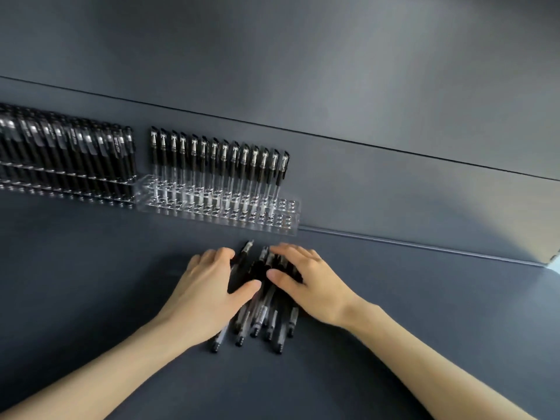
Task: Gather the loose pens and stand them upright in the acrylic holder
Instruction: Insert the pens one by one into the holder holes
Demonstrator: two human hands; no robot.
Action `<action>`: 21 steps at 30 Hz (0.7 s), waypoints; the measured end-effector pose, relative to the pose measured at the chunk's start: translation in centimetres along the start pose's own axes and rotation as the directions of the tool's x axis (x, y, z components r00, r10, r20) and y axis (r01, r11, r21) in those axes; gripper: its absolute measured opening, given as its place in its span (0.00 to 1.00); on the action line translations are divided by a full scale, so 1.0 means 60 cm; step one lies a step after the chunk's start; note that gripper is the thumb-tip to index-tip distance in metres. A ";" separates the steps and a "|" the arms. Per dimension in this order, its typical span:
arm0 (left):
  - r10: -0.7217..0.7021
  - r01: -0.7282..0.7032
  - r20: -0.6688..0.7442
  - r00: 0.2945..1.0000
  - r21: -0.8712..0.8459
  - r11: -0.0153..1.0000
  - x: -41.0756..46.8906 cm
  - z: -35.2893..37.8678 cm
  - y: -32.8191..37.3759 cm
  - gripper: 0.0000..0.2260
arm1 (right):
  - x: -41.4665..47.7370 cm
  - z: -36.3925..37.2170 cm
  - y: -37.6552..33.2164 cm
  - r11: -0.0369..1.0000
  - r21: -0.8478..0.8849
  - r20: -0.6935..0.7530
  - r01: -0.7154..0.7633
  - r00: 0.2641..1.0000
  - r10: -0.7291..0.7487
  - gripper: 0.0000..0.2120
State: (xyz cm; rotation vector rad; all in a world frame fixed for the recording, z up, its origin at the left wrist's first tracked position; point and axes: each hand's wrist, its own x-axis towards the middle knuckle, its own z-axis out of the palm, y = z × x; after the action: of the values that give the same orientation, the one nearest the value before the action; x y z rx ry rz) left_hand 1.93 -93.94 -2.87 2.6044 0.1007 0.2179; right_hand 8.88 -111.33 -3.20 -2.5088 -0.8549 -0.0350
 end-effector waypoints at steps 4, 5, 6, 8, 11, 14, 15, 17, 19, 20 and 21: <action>-0.077 0.076 -0.019 0.997 -0.057 0.996 -0.005 0.011 0.018 0.25 | -0.007 0.010 0.000 0.999 -0.040 0.002 0.009 1.000 -0.009 0.23; -0.092 0.091 -0.019 0.996 -0.052 0.994 -0.004 0.012 0.022 0.23 | -0.007 0.010 0.000 0.999 -0.043 0.000 0.013 1.000 -0.013 0.23; -0.112 0.112 -0.014 0.994 -0.048 0.993 -0.001 0.012 0.025 0.22 | -0.007 0.010 0.001 0.999 -0.044 0.000 0.017 1.000 -0.017 0.22; -0.156 0.157 0.018 0.988 -0.076 0.985 0.007 0.007 0.028 0.18 | -0.009 0.009 0.002 0.999 -0.035 0.000 0.025 1.000 -0.025 0.22; -0.153 0.157 0.040 0.987 -0.156 0.975 0.017 -0.001 0.020 0.09 | -0.010 0.009 0.006 1.000 0.000 -0.012 0.031 0.999 -0.031 0.22; -0.136 0.137 0.017 0.990 -0.183 0.973 0.016 -0.006 0.019 0.15 | -0.012 0.009 0.005 0.999 0.024 -0.013 0.026 1.000 -0.026 0.22; -0.135 0.132 0.000 0.991 -0.206 0.970 0.014 -0.005 0.019 0.15 | -0.012 0.009 0.006 1.000 0.020 -0.014 0.024 1.000 -0.024 0.22; -0.135 0.116 -0.034 0.990 -0.334 0.935 0.009 -0.005 0.020 0.14 | -0.011 0.007 0.007 0.999 0.030 -0.037 0.020 0.999 -0.019 0.22; -0.103 0.075 -0.018 0.995 -0.557 0.827 0.002 -0.007 0.023 0.11 | -0.010 -0.001 -0.003 0.981 0.191 -0.097 0.015 0.995 0.004 0.21; -0.066 0.058 0.011 0.998 -0.652 0.756 -0.003 -0.010 0.026 0.11 | -0.009 -0.008 -0.012 0.940 0.340 -0.124 0.019 0.992 0.025 0.20; -0.023 0.050 0.048 0.999 -0.724 0.687 -0.006 -0.012 0.028 0.11 | -0.006 -0.015 -0.024 0.868 0.496 -0.145 0.034 0.989 0.044 0.17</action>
State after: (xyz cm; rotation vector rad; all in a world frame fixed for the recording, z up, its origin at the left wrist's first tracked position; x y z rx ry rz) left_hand 1.48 -95.07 -1.49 1.7954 0.0388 0.1533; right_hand 7.87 -111.00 -1.83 -1.9928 -0.6888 -0.0021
